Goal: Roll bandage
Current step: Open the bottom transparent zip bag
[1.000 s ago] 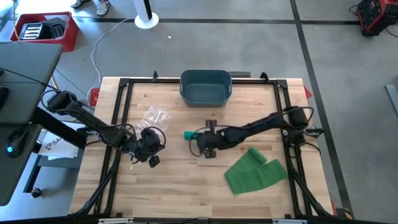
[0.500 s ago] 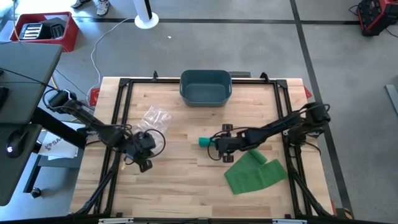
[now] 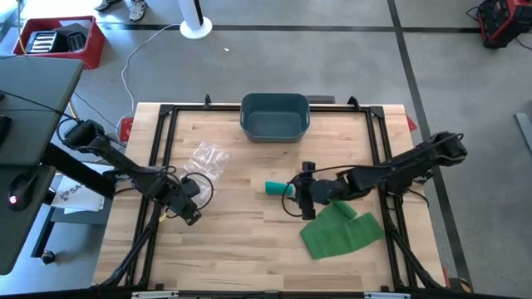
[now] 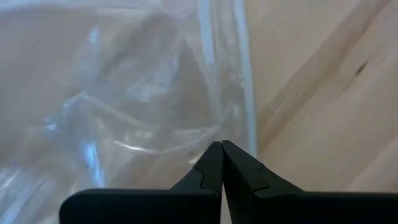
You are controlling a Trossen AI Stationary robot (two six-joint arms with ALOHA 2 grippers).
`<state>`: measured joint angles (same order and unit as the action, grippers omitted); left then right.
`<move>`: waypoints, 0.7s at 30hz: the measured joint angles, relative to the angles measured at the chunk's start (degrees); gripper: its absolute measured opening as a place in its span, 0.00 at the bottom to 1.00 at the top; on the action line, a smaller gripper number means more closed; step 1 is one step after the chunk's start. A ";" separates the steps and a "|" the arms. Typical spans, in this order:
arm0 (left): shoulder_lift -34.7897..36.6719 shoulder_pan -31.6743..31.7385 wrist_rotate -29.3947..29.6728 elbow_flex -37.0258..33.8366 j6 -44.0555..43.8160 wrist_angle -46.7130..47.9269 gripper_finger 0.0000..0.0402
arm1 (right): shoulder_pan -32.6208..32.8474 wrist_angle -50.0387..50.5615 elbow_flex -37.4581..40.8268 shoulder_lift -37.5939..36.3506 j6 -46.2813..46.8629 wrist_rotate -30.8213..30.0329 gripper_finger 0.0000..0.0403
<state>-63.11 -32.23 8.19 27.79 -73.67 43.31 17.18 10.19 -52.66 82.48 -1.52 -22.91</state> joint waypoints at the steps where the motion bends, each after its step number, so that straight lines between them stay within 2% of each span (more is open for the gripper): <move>1: 0.02 0.00 0.06 -1.34 -0.22 -3.25 0.00 | 0.58 -0.02 0.00 -0.24 0.00 -0.79 0.54; 6: -0.66 3.45 6.41 -5.37 5.02 -20.37 0.00 | 1.73 -2.81 0.00 0.32 -0.03 -2.49 0.54; 11: -2.21 9.61 11.26 -2.93 21.77 -33.27 0.00 | 1.08 -8.11 0.02 3.16 -2.49 0.94 0.54; 14: -2.71 10.86 8.98 1.66 34.19 -32.54 0.00 | 0.82 -9.45 0.02 4.77 -3.04 2.52 0.54; 18: -3.67 7.01 2.48 7.29 51.74 -26.72 0.00 | 0.82 -9.18 0.02 5.36 -3.00 2.97 0.54; 21: -5.93 3.23 -0.15 9.36 57.63 -24.68 0.03 | 0.80 -9.32 0.02 5.33 -2.46 1.56 0.54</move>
<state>-69.04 -28.99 8.03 37.15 -16.04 18.63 17.98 0.87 -52.64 87.81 -3.98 -21.35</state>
